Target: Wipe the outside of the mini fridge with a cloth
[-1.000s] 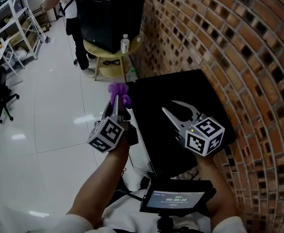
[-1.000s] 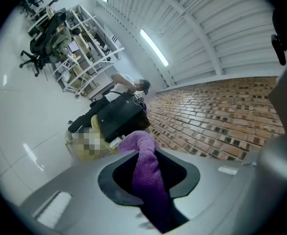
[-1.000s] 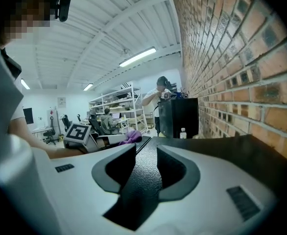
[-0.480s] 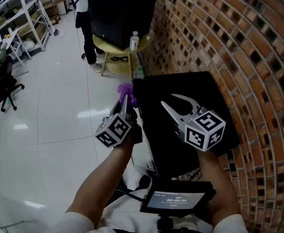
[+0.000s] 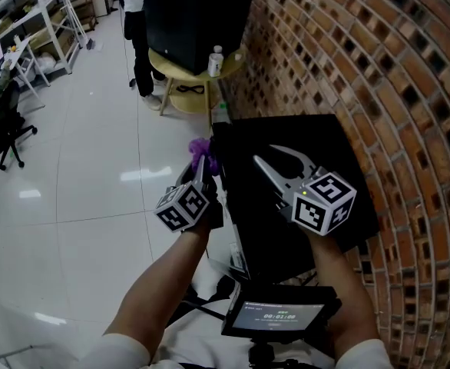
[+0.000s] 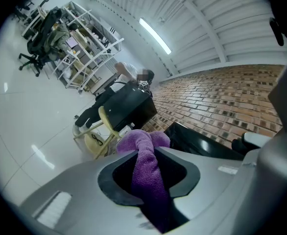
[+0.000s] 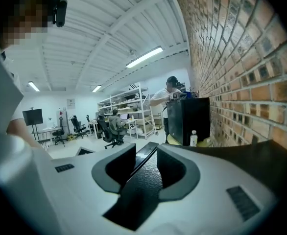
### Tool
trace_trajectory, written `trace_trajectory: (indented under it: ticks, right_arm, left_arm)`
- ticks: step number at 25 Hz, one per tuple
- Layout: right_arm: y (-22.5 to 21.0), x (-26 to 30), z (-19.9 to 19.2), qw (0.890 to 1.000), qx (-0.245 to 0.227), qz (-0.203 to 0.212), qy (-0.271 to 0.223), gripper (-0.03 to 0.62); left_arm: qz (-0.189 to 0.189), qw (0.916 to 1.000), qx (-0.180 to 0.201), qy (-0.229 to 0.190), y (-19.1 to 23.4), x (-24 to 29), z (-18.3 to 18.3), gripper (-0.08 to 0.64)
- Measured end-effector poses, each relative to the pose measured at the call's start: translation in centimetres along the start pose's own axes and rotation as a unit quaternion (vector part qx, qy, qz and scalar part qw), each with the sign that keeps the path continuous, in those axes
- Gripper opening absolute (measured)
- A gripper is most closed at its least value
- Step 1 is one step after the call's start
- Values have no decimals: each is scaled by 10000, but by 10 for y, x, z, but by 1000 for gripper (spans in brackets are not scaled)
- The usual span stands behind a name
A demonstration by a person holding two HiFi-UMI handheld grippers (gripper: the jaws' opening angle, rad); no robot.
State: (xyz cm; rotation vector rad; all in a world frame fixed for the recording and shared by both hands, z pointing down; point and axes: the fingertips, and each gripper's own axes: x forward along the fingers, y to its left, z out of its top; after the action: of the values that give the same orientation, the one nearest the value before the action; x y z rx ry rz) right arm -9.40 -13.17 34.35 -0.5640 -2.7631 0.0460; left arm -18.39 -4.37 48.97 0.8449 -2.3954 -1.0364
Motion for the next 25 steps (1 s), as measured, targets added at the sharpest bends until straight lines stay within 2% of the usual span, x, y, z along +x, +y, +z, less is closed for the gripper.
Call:
trace_trajectory:
  ticks: [11,15,20,25]
  right_arm:
    - [1,0,-1,10000,11,1,0,127]
    - [2,-1,-3,10000,36,6,4,127]
    - [2,-1,-3,10000,33,-21,17,127]
    - [1,0,-3,10000,36,-24,6,127]
  left_arm:
    - [294,9982,13,517,45,3,-43,75]
    - [419,9949,195,892,66,1,-65,75]
    - [509,9894,198,1346,85,-3,-91,75]
    - [545,9865,194,1533,93,-4,-102,75]
